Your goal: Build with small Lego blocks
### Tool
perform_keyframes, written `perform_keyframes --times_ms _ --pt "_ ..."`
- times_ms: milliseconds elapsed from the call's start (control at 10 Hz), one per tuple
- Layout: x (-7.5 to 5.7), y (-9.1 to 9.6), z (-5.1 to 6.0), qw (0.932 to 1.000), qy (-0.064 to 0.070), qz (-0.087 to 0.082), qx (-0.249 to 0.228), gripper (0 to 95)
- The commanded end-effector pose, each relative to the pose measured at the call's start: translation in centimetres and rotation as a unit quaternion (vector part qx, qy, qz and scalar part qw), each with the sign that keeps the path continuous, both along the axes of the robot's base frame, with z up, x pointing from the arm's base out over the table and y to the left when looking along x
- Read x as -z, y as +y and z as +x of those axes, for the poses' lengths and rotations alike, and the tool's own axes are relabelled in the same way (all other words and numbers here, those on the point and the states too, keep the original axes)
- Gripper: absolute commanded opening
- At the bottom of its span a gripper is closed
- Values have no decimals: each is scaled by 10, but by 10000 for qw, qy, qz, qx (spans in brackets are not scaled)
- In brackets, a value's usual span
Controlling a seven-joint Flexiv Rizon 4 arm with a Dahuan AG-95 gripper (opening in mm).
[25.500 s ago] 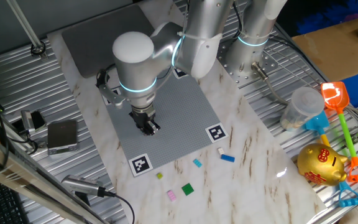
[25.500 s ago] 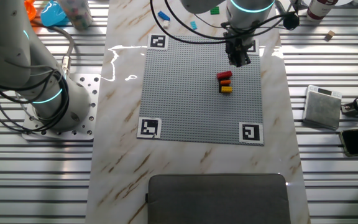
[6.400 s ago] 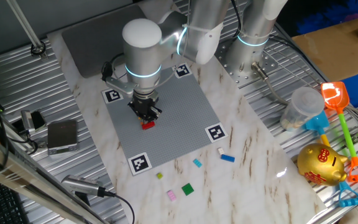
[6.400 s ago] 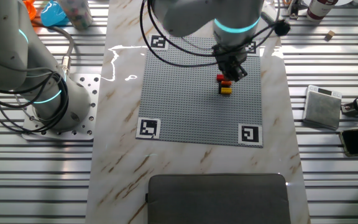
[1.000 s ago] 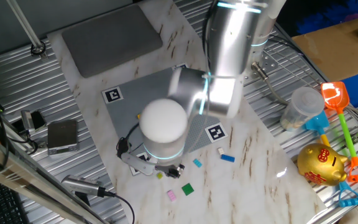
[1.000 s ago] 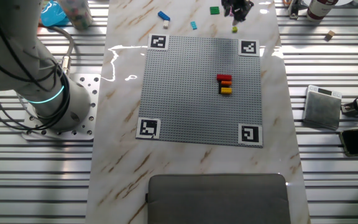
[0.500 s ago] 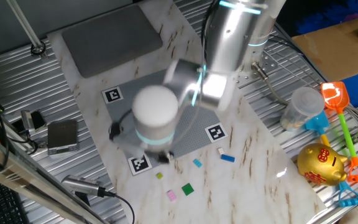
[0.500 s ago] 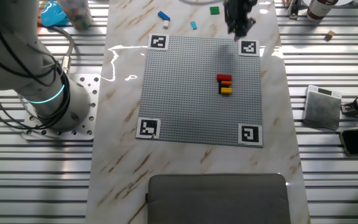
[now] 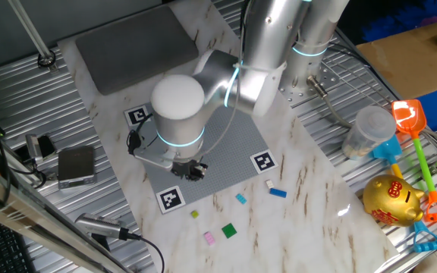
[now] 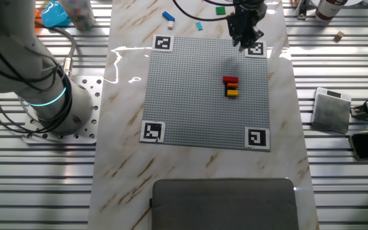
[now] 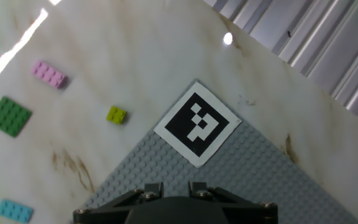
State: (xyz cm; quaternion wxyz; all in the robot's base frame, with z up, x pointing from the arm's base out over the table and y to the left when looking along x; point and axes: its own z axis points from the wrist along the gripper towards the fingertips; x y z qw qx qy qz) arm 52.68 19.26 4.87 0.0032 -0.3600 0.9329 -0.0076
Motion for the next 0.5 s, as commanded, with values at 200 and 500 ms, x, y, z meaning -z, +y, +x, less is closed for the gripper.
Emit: perform_keyframes --times_ms 200,500 --pt "0 0 0 10000 3 -9 54 380" --pt "0 0 0 9999 0 -23 106 190"
